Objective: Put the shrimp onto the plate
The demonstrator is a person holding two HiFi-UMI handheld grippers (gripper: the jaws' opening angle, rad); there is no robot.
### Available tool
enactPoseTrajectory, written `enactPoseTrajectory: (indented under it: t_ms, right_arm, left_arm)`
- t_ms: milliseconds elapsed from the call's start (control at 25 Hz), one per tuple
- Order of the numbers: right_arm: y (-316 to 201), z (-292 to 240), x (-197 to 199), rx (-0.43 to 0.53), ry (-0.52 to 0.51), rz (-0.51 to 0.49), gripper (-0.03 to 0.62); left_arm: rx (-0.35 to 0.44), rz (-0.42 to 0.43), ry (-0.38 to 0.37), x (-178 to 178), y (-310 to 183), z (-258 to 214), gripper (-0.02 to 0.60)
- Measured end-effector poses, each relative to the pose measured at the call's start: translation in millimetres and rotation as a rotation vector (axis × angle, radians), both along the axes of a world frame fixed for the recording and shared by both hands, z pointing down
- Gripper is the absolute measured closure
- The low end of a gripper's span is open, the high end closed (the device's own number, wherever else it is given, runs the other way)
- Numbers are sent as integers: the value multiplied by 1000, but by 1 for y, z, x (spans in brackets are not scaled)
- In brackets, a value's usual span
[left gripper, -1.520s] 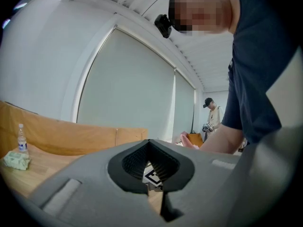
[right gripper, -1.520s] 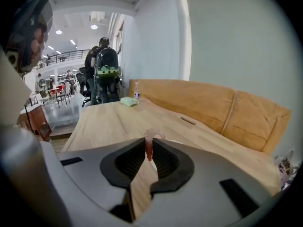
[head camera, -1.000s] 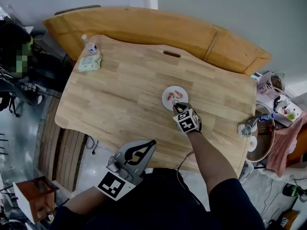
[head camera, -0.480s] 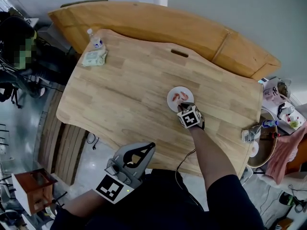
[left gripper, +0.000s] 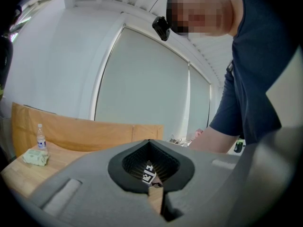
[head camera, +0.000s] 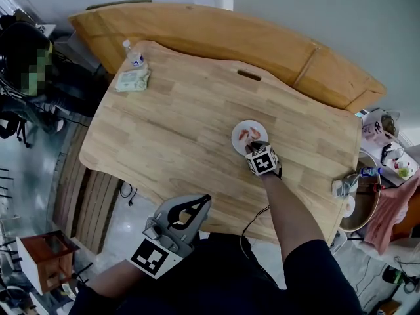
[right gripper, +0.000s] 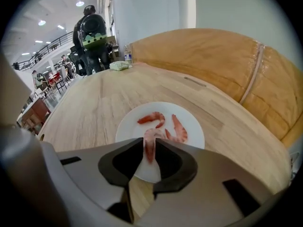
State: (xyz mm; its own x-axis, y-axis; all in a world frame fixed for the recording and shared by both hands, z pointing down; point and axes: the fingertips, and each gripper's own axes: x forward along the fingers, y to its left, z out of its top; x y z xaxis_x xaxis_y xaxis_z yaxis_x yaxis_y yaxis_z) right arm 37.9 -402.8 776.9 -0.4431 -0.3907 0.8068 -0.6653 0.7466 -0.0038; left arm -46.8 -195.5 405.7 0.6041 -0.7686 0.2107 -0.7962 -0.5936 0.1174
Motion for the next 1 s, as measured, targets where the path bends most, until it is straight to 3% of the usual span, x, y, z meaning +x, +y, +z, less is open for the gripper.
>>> enactPoseTrajectory:
  t_ms: [120, 400, 640, 1000]
  right_arm:
    - [0, -3, 2, 0, -15, 30, 487]
    - [18, -52, 5, 81, -96, 88, 487]
    - [76, -127, -4, 207, -209, 76, 490]
    - [166, -228, -32, 309, -377, 99, 554]
  left_arm:
    - [1, 6, 11, -2, 1, -2, 584]
    - [21, 64, 27, -1, 11, -7, 584]
    - [44, 127, 70, 1, 25, -15, 584]
    - [45, 203, 102, 2, 45, -13, 584]
